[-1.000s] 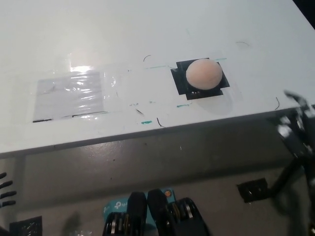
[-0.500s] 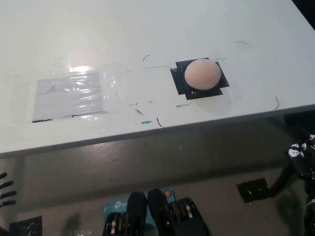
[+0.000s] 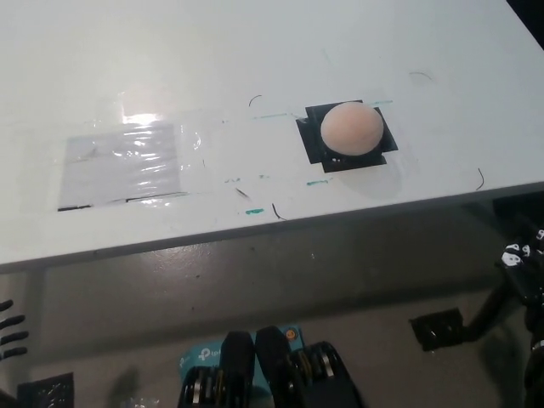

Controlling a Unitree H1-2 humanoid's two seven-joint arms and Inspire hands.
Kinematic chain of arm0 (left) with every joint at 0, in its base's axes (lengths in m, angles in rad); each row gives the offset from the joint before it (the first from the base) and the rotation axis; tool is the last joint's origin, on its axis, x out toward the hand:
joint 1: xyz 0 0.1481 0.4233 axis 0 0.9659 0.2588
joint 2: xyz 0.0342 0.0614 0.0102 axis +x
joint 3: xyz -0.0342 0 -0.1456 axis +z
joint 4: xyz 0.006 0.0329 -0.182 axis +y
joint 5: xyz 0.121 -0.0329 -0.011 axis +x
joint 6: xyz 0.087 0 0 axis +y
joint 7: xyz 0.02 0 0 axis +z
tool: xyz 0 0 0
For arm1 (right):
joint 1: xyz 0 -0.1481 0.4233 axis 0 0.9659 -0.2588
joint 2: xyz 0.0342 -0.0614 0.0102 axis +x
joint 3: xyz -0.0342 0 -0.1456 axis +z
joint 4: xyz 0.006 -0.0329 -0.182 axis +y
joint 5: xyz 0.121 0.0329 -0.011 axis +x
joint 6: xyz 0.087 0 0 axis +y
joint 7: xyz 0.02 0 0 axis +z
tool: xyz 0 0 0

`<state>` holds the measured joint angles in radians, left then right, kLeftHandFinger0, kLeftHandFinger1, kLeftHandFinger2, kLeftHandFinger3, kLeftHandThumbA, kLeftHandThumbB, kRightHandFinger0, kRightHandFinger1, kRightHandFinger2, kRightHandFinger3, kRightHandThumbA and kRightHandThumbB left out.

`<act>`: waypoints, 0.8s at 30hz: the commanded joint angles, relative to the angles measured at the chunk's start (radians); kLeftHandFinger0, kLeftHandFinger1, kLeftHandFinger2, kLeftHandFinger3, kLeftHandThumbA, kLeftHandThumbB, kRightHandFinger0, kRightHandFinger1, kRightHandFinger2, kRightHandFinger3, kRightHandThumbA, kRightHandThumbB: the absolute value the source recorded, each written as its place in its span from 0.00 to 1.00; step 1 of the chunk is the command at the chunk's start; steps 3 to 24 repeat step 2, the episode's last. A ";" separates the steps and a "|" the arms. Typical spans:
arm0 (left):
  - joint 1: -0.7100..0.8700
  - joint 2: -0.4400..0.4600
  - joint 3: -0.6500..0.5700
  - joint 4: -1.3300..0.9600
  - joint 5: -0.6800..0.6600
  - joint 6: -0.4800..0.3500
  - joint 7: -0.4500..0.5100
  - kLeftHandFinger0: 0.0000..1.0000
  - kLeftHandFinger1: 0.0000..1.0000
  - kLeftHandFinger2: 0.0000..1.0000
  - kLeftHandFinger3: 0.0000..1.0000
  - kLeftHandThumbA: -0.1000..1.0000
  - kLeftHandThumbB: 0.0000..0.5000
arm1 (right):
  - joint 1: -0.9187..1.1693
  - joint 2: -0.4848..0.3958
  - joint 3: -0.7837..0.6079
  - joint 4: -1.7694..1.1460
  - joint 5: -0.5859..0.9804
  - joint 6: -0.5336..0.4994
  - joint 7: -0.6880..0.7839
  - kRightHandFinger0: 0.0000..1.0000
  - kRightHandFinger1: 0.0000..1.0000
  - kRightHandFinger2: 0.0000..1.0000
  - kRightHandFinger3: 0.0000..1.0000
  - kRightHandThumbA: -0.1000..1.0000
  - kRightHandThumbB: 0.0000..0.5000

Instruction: The robot uses its right hand to grab and squeeze a pink dumpling toy kept on the black mask on the desk

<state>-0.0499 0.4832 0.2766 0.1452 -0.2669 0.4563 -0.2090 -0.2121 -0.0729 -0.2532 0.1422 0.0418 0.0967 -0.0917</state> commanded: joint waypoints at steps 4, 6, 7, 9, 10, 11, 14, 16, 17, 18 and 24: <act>0.002 0.019 0.010 -0.011 0.002 0.001 -0.001 0.75 0.76 0.82 0.88 1.00 0.18 | -0.030 -0.015 0.001 -0.024 0.031 0.012 0.007 0.00 0.00 0.22 0.79 0.02 0.28; 0.002 0.019 0.010 -0.011 0.002 0.001 -0.001 0.75 0.76 0.82 0.88 1.00 0.18 | -0.030 -0.015 0.001 -0.024 0.031 0.012 0.007 0.00 0.00 0.22 0.79 0.02 0.28; 0.002 0.019 0.010 -0.011 0.002 0.001 -0.001 0.75 0.76 0.82 0.88 1.00 0.18 | -0.030 -0.015 0.001 -0.024 0.031 0.012 0.007 0.00 0.00 0.22 0.79 0.02 0.28; 0.002 0.019 0.010 -0.011 0.002 0.001 -0.001 0.75 0.76 0.82 0.88 1.00 0.18 | -0.030 -0.015 0.001 -0.024 0.031 0.012 0.007 0.00 0.00 0.22 0.79 0.02 0.28; 0.002 0.019 0.010 -0.011 0.002 0.001 -0.001 0.75 0.76 0.82 0.88 1.00 0.18 | -0.030 -0.015 0.001 -0.024 0.031 0.012 0.007 0.00 0.00 0.22 0.79 0.02 0.28; 0.002 0.019 0.010 -0.011 0.002 0.001 -0.001 0.75 0.76 0.82 0.88 1.00 0.18 | -0.030 -0.015 0.001 -0.024 0.031 0.012 0.007 0.00 0.00 0.22 0.79 0.02 0.28; 0.002 0.019 0.010 -0.011 0.002 0.001 -0.001 0.75 0.76 0.82 0.88 1.00 0.18 | -0.030 -0.015 0.001 -0.024 0.031 0.012 0.007 0.00 0.00 0.22 0.79 0.02 0.28; 0.002 0.019 0.010 -0.011 0.002 0.001 -0.001 0.75 0.76 0.82 0.88 1.00 0.18 | -0.030 -0.015 0.001 -0.024 0.031 0.012 0.007 0.00 0.00 0.22 0.79 0.02 0.28; 0.002 0.019 0.010 -0.011 0.002 0.001 -0.001 0.75 0.76 0.82 0.88 1.00 0.18 | -0.030 -0.015 0.001 -0.024 0.031 0.012 0.007 0.00 0.00 0.22 0.79 0.02 0.28; 0.002 0.019 0.010 -0.011 0.002 0.001 -0.001 0.75 0.76 0.82 0.88 1.00 0.18 | -0.030 -0.015 0.001 -0.024 0.031 0.012 0.007 0.00 0.00 0.22 0.79 0.02 0.28; 0.002 0.019 0.010 -0.011 0.002 0.001 -0.001 0.75 0.76 0.82 0.88 1.00 0.18 | -0.030 -0.015 0.001 -0.024 0.031 0.012 0.007 0.00 0.00 0.22 0.79 0.02 0.28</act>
